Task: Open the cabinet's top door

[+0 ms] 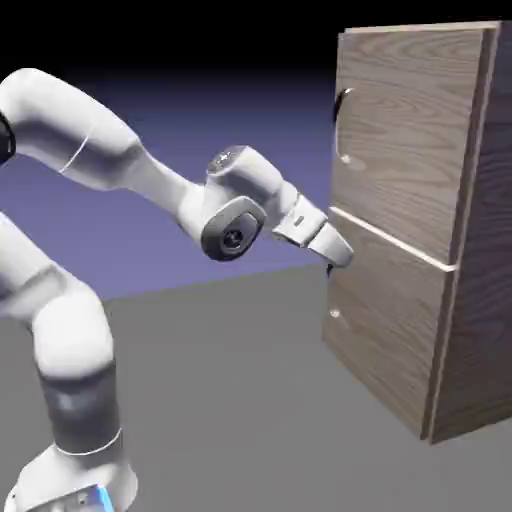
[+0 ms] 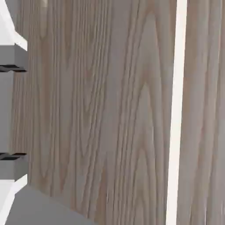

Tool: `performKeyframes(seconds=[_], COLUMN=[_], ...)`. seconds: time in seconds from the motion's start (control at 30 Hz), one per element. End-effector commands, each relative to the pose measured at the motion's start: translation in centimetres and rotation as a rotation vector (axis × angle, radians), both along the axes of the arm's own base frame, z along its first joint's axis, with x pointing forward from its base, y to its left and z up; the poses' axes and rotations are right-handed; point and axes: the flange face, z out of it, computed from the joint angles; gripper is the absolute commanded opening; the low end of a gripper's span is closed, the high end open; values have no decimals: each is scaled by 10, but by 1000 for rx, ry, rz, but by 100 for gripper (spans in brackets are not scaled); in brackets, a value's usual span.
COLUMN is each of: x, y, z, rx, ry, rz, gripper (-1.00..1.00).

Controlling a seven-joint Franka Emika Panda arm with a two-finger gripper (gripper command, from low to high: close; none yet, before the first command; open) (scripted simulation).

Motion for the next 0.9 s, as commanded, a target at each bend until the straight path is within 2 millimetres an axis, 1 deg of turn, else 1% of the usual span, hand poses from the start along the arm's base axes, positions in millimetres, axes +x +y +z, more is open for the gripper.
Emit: performKeyframes(seconds=[0.0, 0.23, 0.37, 0.47, 0.67, 0.77, 0.87], x=[0, -3, -9, -14, -22, -24, -25], y=[-1, 0, 7, 16, 43, 60, 78], z=[11, 82, 116, 138, 172, 182, 189], rx=[51, 429, 659, 837, 1202, 1388, 1574], ry=[-26, -209, -306, -370, -469, -498, -513], rz=[-49, -346, -478, -559, -682, -727, -764], gripper=[0, 0, 0, 0, 0, 0, 0])
